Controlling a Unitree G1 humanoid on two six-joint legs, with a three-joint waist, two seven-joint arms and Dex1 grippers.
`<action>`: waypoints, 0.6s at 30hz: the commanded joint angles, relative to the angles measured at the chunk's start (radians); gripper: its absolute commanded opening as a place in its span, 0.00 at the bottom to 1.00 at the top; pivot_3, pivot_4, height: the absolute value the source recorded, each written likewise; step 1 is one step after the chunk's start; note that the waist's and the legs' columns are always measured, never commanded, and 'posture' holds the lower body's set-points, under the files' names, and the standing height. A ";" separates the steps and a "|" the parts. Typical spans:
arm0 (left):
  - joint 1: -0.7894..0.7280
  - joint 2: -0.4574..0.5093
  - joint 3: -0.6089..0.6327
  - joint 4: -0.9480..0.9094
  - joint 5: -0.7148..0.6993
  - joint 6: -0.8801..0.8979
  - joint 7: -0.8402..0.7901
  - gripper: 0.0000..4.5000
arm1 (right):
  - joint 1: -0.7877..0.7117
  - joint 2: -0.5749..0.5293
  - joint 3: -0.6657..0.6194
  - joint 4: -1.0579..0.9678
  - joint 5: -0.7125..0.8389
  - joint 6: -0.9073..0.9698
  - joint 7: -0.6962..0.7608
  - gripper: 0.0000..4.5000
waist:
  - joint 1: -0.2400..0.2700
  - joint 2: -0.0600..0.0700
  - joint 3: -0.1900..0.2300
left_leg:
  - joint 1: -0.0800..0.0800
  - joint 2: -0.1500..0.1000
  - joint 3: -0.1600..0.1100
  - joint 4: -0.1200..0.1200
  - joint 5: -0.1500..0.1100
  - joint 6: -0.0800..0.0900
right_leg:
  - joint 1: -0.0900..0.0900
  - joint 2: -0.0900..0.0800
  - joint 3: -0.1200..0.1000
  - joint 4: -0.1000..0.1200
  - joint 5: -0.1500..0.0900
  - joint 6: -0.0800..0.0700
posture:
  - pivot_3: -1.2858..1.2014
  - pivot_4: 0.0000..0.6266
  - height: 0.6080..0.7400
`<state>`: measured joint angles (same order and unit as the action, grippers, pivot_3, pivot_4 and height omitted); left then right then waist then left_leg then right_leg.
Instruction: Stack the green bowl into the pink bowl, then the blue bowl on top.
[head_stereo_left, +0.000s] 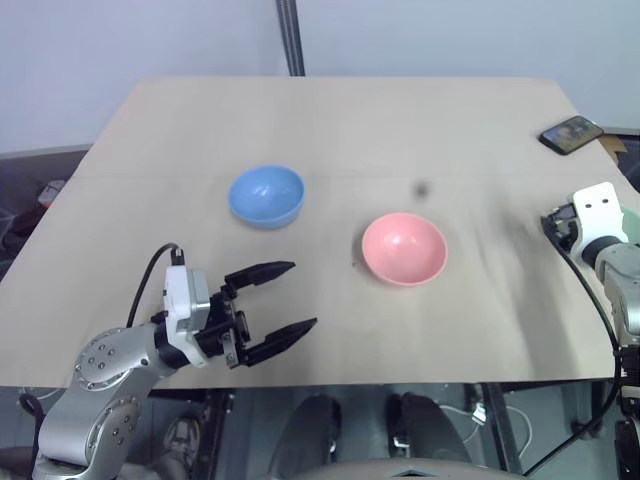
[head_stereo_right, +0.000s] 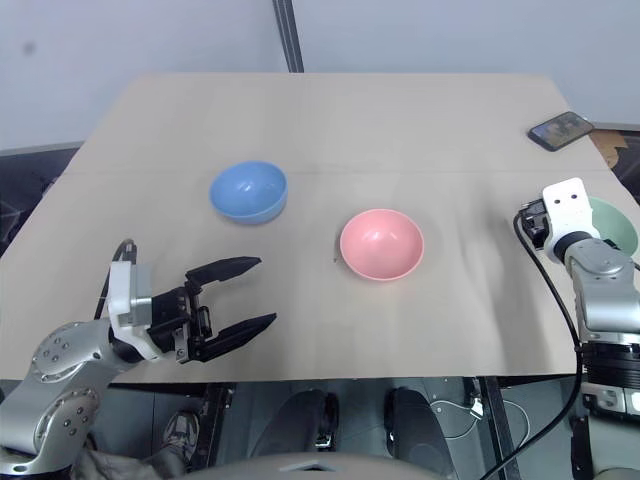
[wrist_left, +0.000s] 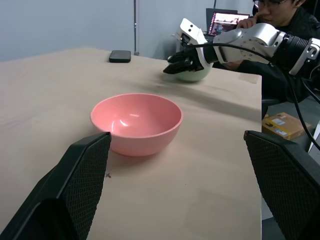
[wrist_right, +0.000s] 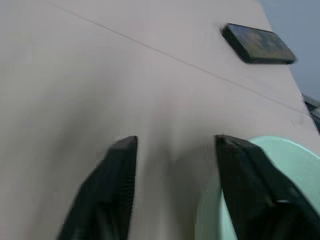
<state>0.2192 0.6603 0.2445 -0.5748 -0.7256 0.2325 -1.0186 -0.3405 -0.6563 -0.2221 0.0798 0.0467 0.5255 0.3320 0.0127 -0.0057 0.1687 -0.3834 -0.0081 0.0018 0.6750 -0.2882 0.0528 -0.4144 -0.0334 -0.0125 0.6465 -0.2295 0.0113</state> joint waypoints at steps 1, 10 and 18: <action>0.001 0.004 0.004 -0.018 -0.004 -0.006 0.000 1.00 | 0.014 0.014 -0.048 -0.068 -0.008 -0.004 -0.058 0.54 | 0.000 0.000 0.000 | 0.000 0.000 0.000 0.000 0.000 0.000 | 0.000 0.000 0.000 0.000 0.000 0.000 | 0.52 0.24 1.00; -0.004 0.005 -0.002 -0.023 -0.007 0.004 0.004 1.00 | 0.061 0.064 -0.048 -0.094 -0.032 0.007 -0.126 0.54 | 0.000 0.000 0.000 | 0.000 0.000 0.000 0.000 0.000 0.000 | 0.000 0.000 0.000 0.000 0.000 0.000 | 0.52 0.24 1.00; -0.008 0.004 0.001 -0.022 -0.014 0.001 0.000 1.00 | 0.015 0.048 -0.057 -0.005 -0.032 -0.011 -0.123 0.16 | -0.001 0.000 0.000 | 0.001 0.000 0.001 0.000 0.000 0.000 | 0.000 0.000 0.001 0.001 0.000 0.000 | 0.52 0.24 1.00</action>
<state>0.2125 0.6604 0.2347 -0.5748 -0.7292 0.2406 -1.0176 -0.3039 -0.5858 -0.2488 0.0857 0.0146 0.5383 0.2154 0.0118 -0.0056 0.1686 -0.3828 -0.0080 0.0026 0.6751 -0.2881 0.0527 -0.4144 -0.0329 -0.0119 0.6472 -0.2296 0.0114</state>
